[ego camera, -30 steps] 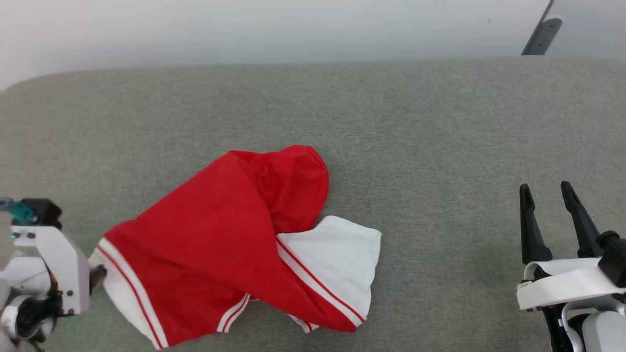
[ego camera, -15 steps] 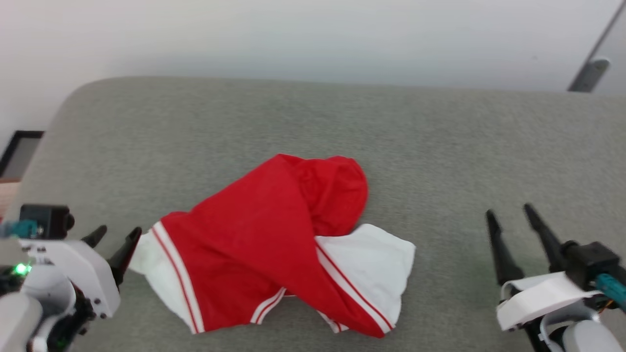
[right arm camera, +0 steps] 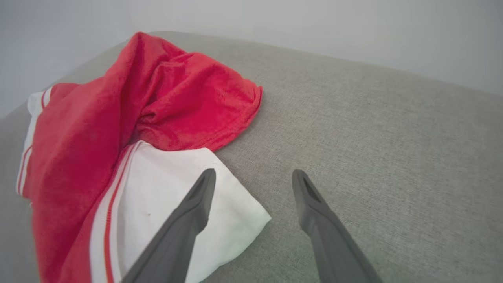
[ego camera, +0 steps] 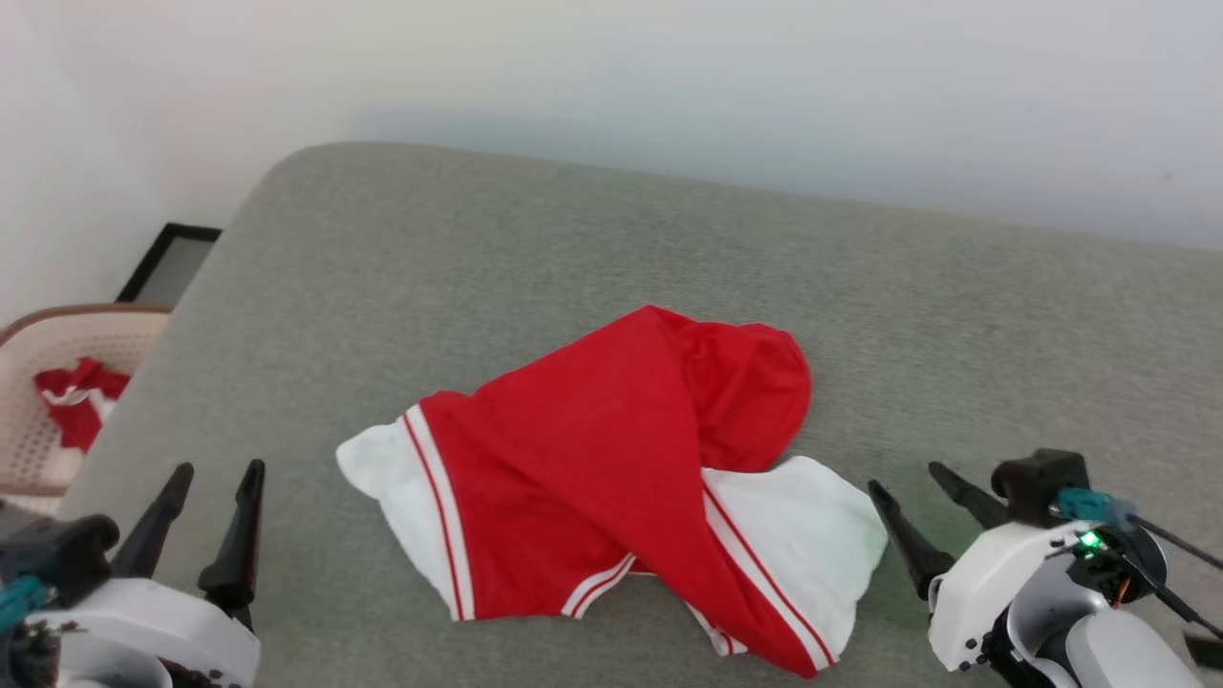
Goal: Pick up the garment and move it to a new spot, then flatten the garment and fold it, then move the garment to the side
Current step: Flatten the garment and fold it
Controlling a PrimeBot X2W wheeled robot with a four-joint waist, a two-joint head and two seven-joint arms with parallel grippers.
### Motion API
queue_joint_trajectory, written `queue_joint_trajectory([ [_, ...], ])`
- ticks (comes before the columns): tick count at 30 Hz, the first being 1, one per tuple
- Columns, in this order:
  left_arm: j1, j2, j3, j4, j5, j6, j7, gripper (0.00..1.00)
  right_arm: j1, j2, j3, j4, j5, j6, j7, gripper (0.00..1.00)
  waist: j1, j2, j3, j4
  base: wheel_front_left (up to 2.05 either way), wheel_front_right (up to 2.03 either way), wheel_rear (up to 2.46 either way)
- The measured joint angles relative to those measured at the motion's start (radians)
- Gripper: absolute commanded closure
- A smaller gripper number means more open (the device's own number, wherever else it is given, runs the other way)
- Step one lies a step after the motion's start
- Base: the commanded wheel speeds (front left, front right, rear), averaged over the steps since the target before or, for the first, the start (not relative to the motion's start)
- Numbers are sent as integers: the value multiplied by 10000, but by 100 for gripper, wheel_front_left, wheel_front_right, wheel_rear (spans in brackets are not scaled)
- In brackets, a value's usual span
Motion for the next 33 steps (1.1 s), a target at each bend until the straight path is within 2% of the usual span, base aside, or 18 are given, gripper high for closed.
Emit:
queue_joint_trajectory([
  [2,202,-293,311,-134,140,123,-79,0,-131,-186,230,21,182,0,583,0,0,0,10,153,0,0,0],
  [6,637,-1081,1225,-529,690,46,-123,0,-395,-508,420,113,416,0,1714,0,0,0,83,428,0,0,0],
  [17,1414,-3162,3275,-957,2460,-953,-146,0,-855,-846,616,562,702,0,4821,0,0,0,386,1076,0,0,0],
  [18,1446,-3325,3440,-957,2587,-1051,-146,0,-935,-911,688,543,700,0,4938,10,0,0,408,1122,0,0,0],
  [19,1445,-3469,3595,-957,2694,-1152,-146,0,-1001,-972,800,518,663,0,4957,84,0,0,429,1162,0,0,0],
  [20,1445,-3591,3714,-945,2823,-1287,-146,0,-1050,-1034,888,522,525,0,4963,100,0,0,447,1200,0,0,0],
  [27,1496,-4320,4594,-794,3394,-1893,-146,0,-1377,-961,665,779,500,0,4863,100,0,0,417,1258,0,0,0],
  [33,1589,-4531,4993,-757,3783,-2157,-146,0,-1592,-1149,98,775,405,0,4869,100,0,0,297,1032,0,0,0],
])
